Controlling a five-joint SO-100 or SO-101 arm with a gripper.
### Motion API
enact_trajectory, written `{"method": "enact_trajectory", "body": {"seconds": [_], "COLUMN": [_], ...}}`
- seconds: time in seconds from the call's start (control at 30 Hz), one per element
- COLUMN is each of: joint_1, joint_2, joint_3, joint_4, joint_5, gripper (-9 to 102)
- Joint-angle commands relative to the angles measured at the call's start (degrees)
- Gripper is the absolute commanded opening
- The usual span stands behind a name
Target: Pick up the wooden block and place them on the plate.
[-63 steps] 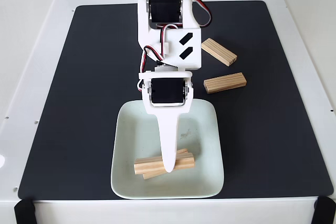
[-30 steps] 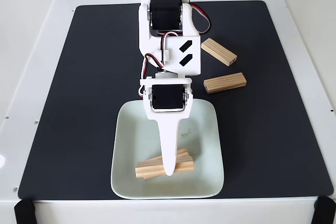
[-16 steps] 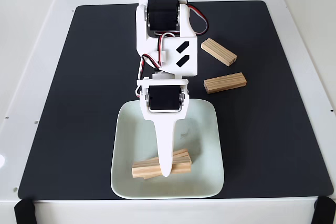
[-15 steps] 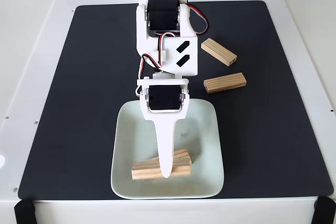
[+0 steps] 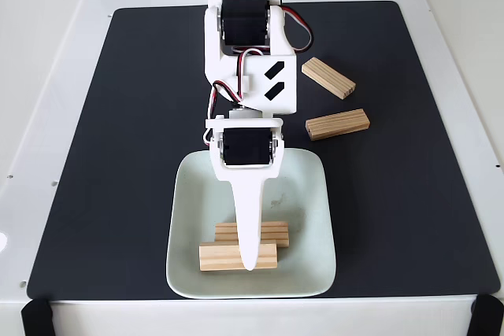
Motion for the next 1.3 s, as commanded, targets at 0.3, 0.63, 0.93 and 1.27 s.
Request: {"method": "enact_trajectory", "body": {"seconds": [0.3,0.63,0.93,1.27], "joint_1": [-1.85,-4.22,-4.92,-4.92], "joint_2": [27.60,59.59,82.62,97.73], "joint_3": [20.57,57.48,86.48,102.83], "joint_4": [5.98,7.47,8.17,8.17], "joint_5": [-0.09,-0.44,-11.34,-13.71], "gripper": [20,19,17,0]}}
